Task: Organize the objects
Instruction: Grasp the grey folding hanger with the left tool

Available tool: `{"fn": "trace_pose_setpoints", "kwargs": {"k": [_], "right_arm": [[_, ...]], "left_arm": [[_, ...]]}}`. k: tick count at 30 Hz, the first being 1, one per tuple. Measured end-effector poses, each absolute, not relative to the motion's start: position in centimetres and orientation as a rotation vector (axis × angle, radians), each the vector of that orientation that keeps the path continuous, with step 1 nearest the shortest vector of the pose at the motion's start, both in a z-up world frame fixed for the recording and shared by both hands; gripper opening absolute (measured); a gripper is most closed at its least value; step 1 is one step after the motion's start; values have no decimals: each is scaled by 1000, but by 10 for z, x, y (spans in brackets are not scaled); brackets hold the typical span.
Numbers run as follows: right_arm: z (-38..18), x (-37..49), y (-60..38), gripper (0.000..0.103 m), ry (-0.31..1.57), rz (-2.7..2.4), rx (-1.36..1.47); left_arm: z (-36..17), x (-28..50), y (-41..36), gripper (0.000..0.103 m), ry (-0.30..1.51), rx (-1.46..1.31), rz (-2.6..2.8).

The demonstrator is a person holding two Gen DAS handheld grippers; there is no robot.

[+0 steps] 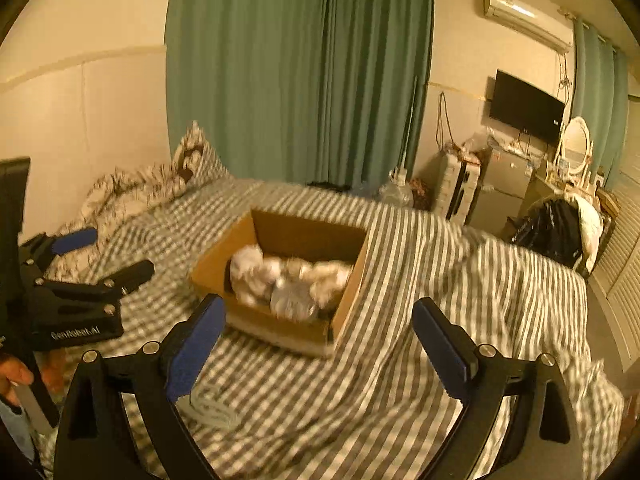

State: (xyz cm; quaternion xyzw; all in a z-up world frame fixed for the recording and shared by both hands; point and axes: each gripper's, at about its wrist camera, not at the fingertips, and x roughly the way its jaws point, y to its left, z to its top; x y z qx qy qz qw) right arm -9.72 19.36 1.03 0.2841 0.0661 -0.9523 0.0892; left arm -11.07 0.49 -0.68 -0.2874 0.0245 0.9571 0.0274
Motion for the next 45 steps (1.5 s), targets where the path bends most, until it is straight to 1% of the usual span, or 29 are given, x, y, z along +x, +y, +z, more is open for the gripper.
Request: {"fn": "trace_pose_setpoints", "kwargs": {"k": [4,7,10,14,20,23,26,28,30,34,35,36,37,40,42,45], "right_arm": [[-32,-90,182,95,272,-2818,935],[-67,-95,175,95,347,-2800,1030],[-88,-103,175,95,360,-2781,1100],[-102,-109,182,95,289,-2754,1151],[-114,-115,193,95,191,-2736,1214],[-114,-115,196,95,166,-2733,1218],[-115,-114,197,95,157,-2730,1227],[-116,-115,197,95,151,-2728,1232],[-117,-115,197,95,147,-2731,1234],[-117,-114,198,95,144,-2740,1234],[-118,-114,198,95,143,-2741,1236],[-118,-113,198,95,144,-2742,1238],[-118,-113,198,95,145,-2742,1241],[-118,-111,197,95,151,-2745,1242],[-118,-109,196,95,161,-2746,1241],[-119,-106,195,95,168,-2750,1240]], "left_arm": [[-41,-101,2,103,87,-966,2935],[-74,-96,5,103,185,-1020,2947],[-104,-94,4,103,206,-1098,2886],[-139,-90,9,103,272,-1202,2789],[-161,-90,39,103,430,-1268,2639],[-180,-98,51,103,505,-1380,2564],[-191,-97,60,103,543,-1400,2491],[-197,-96,65,103,603,-1410,2467],[-199,-100,67,103,595,-1425,2451],[-197,-113,57,101,432,-1450,2451],[-196,-114,54,99,399,-1450,2451],[-195,-113,52,93,388,-1445,2454],[-193,-113,51,91,378,-1438,2462],[-195,-114,45,90,310,-1477,2400],[-198,-114,44,90,304,-1510,2340],[-203,-109,55,90,387,-1516,2281]]}}
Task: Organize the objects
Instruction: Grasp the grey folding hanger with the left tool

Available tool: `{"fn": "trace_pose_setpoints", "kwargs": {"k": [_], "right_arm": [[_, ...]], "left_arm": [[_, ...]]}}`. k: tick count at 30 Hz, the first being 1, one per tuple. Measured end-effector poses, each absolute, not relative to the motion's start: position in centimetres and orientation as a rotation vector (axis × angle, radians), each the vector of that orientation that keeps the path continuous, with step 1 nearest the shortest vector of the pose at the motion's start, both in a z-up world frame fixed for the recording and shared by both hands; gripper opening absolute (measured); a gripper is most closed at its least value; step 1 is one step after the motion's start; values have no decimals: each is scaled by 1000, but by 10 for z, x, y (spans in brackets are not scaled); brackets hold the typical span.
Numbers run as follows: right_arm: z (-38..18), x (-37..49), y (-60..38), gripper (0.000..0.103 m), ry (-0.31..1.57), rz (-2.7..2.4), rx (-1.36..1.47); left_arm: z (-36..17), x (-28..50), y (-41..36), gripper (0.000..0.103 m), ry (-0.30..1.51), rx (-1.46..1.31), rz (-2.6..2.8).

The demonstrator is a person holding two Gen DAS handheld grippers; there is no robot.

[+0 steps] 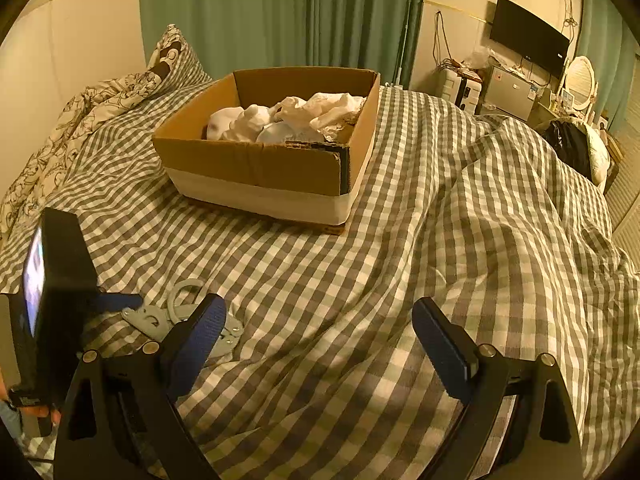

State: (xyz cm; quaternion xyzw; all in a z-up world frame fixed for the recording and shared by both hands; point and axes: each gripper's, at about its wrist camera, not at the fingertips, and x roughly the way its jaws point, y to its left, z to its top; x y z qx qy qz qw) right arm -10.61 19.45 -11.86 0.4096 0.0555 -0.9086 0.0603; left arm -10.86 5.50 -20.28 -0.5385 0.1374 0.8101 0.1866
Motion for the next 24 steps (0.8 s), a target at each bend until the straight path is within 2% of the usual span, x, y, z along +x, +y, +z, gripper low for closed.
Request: {"fn": "trace_pose_setpoints", "kwargs": {"k": [3,5,6,7,9,11,12,24], "right_arm": [[-118,-106,197,95,155,-2754,1243],[-118,-105,199,95,141,-2756,1244],[-118,-105,201,95,129,-2757,1245],[-118,-105,203,95,114,-2761,1247],[-118,-105,206,95,92,-2763,1252],[-118,-105,207,95,78,-2765,1254],[-118,-104,208,95,76,-2768,1254],[-106,-90,210,95,66,-2806,1203]], "left_arm": [[-205,-111,60,89,422,-1510,2274],[-204,-114,60,84,403,-1500,2274],[-203,-115,61,73,395,-1493,2265],[-202,-114,62,71,397,-1481,2263],[-199,-109,63,50,416,-1454,2264],[-196,-106,63,35,406,-1430,2255],[-194,-105,63,32,402,-1420,2257],[-150,-86,51,29,340,-1324,2403]]}}
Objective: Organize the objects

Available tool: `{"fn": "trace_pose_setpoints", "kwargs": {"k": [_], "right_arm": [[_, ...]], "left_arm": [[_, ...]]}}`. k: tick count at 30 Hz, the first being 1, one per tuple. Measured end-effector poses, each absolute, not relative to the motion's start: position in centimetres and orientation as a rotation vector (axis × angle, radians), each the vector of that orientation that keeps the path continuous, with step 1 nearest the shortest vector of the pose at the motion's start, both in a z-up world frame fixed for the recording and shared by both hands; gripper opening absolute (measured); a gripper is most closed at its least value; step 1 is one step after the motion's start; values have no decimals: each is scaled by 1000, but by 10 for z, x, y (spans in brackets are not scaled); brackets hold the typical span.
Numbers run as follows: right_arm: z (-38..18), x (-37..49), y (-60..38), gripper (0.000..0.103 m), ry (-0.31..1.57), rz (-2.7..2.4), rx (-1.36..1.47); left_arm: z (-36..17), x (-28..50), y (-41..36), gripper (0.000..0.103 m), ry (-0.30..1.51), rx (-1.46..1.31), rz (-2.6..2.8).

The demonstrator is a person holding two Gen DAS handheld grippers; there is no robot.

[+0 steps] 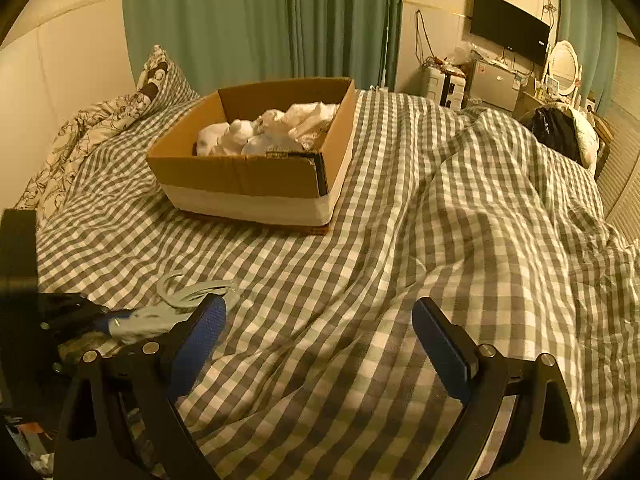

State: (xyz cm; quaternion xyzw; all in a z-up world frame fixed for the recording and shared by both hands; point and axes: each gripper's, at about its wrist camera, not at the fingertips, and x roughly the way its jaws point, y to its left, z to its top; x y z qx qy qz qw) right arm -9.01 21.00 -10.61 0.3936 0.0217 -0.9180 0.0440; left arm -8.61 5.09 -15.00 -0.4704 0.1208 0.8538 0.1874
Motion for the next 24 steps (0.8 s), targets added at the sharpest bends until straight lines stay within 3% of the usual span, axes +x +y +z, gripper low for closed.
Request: {"fn": "trace_pose_setpoints", "kwargs": {"k": [7,8,9,17,22,23,24], "right_arm": [[-84,-74,207,95,93,-2841,1117],[-80,-71,207,95,97,-2848,1103],[-75,-69,207,95,100,-2853,1089],[-51,-57,205,95,102,-2883,1011],[-61,-62,206,95,105,-2871,1056],[-65,-64,207,95,108,-2866,1069],[-69,-66,207,95,109,-2860,1084]], "left_arm": [[-105,-73,37,28,227,-1277,2528],[-96,-74,36,24,217,-1253,2543],[-91,-75,37,0,212,-1235,2549],[-56,-77,37,0,222,-1147,2572],[-95,-90,33,9,213,-1269,2573],[-107,-95,31,19,211,-1307,2574],[-119,-100,29,37,211,-1343,2573]]}}
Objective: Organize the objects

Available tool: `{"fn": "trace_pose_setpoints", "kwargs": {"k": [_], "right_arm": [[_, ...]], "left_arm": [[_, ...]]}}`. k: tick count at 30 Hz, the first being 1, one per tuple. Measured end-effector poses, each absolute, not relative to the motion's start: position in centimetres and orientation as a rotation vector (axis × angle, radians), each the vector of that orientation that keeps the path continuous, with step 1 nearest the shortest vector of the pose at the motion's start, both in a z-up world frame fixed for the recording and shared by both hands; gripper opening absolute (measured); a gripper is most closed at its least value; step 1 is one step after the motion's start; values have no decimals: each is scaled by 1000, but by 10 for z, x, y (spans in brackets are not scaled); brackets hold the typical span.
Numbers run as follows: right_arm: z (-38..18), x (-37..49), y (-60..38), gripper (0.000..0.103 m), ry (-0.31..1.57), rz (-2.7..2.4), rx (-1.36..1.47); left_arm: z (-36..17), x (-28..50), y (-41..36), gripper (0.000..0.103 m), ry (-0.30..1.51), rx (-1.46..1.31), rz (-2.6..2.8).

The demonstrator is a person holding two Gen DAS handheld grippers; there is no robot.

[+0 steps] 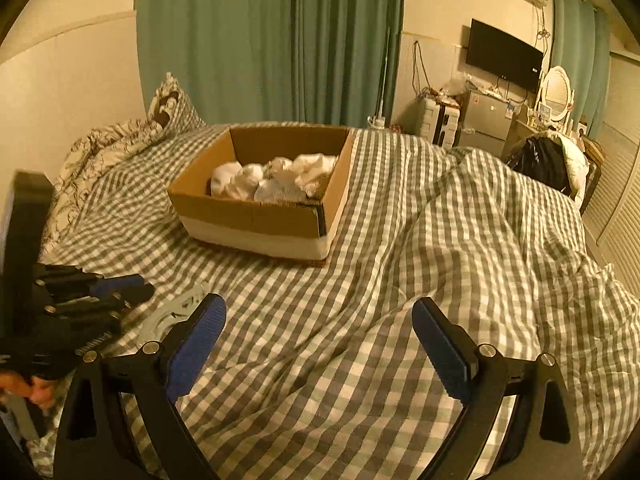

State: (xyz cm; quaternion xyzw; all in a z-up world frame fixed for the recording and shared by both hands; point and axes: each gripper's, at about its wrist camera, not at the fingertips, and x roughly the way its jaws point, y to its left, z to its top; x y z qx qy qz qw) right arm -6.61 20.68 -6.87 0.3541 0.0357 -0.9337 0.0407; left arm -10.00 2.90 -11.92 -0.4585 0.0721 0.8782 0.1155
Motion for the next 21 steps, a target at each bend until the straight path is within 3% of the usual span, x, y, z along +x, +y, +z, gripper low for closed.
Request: {"fn": "trace_pose_setpoints", "kwargs": {"k": [2,11,13,14,15,19,20,21], "right_arm": [[-78,-72,207,95,105,-2843,1119],[-111,-91,201,95,97,-2769,1236],[-110,-89,202,95,90,-2771,1228],[-109,-88,203,95,83,-2774,1220],[-108,-86,204,95,78,-2776,1214],[-98,-77,206,95,72,-2796,1180],[-95,-75,206,95,74,-2801,1170],[-91,-71,206,95,76,-2808,1153]], "left_arm": [[-142,-108,27,65,219,-1403,2574],[-205,-131,38,68,345,-1606,2494],[-205,-131,37,61,324,-1604,2487],[-204,-129,36,46,300,-1594,2476],[-202,-129,36,41,290,-1589,2476],[-192,-117,36,39,268,-1559,2479],[-186,-112,36,34,257,-1542,2485],[-181,-109,36,14,245,-1529,2492]]}}
